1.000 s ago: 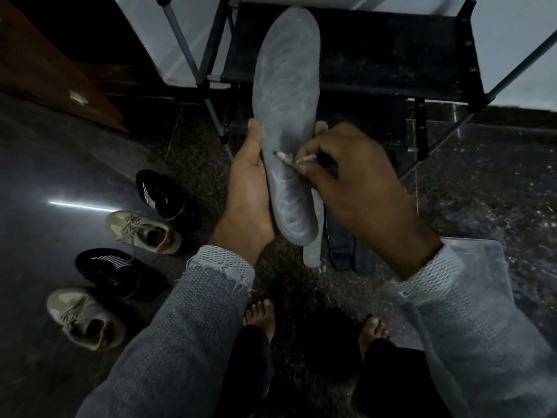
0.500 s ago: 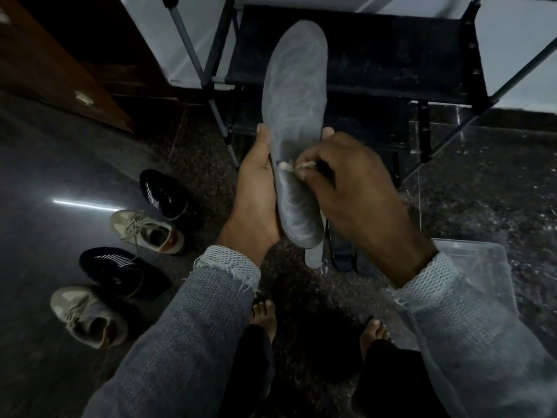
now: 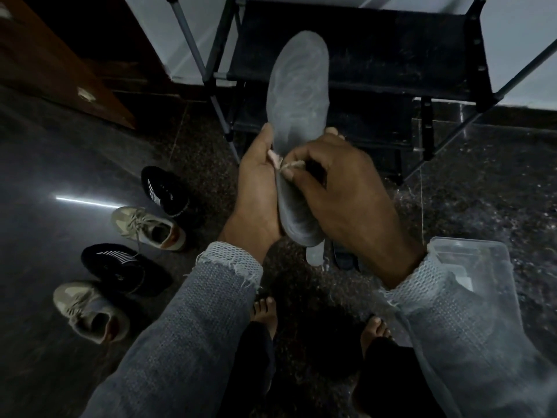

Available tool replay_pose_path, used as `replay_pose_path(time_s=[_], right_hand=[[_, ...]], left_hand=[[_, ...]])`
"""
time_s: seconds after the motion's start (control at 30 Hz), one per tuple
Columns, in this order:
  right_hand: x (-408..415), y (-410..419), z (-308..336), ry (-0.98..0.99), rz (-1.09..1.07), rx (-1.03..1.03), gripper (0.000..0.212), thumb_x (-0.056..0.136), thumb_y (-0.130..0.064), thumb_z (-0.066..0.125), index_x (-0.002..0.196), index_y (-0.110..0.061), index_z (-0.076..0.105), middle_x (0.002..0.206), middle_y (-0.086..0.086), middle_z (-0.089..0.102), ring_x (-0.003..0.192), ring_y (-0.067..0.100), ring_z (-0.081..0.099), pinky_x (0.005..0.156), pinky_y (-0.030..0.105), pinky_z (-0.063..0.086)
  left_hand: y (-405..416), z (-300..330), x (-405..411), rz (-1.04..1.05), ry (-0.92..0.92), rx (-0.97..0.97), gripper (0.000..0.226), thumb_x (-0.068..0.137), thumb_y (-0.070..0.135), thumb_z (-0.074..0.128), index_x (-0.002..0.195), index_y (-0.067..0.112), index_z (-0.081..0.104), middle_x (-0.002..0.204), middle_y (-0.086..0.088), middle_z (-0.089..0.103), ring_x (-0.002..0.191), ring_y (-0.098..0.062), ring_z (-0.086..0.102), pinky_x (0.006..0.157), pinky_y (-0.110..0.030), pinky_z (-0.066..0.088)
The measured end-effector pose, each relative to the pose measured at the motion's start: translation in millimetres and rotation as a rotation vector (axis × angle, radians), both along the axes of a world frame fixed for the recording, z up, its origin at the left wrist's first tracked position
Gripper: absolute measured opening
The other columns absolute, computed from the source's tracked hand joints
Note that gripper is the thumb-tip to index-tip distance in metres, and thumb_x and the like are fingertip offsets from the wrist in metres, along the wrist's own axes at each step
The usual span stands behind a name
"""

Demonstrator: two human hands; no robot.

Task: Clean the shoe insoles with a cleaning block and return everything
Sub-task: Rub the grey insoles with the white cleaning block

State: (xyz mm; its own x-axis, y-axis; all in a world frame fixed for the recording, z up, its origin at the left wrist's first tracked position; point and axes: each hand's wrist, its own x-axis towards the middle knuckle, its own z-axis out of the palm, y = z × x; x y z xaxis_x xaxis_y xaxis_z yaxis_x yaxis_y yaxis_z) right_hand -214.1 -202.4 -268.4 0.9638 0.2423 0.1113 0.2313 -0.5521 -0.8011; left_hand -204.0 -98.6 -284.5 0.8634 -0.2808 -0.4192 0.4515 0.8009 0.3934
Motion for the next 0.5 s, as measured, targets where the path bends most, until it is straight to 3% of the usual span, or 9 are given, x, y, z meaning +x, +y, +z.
replay_pose_path(time_s=[0.17,0.27,0.4,0.5], right_hand=[[-9,-9,6,0.046,0.288,-0.014,0.009,0.09,-0.019,0.062,0.089,-0.017,0.071,0.087,-0.007,0.061,0.079,0.004,0.055,0.075,0.021,0.045],[-8,-10,2,-0.007,0.227,0.001,0.01,0.088,-0.019,0.062,0.09,-0.016,0.072,0.086,-0.006,0.062,0.079,0.004,0.056,0.074,0.024,0.046],[-4,-1,-2,-0.084,0.032,0.002,0.007,0.089,-0.016,0.065,0.091,-0.015,0.072,0.089,-0.002,0.063,0.083,0.008,0.057,0.079,0.023,0.046],[-2,-2,0,-0.055,0.107,-0.019,0.007,0.089,-0.016,0.064,0.091,-0.015,0.071,0.086,-0.006,0.059,0.08,0.005,0.054,0.075,0.018,0.043]], left_hand=[[10,-3,3,0.004,-0.015,0.075,0.061,0.101,0.05,0.03,0.135,0.003,0.05,0.137,-0.022,0.054,0.129,-0.034,0.052,0.11,-0.042,0.038],[7,-3,2,-0.013,0.01,0.055,0.062,0.1,0.051,0.031,0.13,0.001,0.053,0.137,-0.023,0.053,0.13,-0.034,0.05,0.109,-0.042,0.039],[4,-1,2,-0.02,0.027,-0.001,0.07,0.099,0.053,0.034,0.141,-0.002,0.043,0.144,-0.022,0.046,0.133,-0.032,0.047,0.11,-0.04,0.04],[6,-1,3,0.012,0.035,0.002,0.065,0.1,0.05,0.034,0.137,-0.002,0.048,0.139,-0.024,0.05,0.13,-0.033,0.05,0.109,-0.041,0.04]])
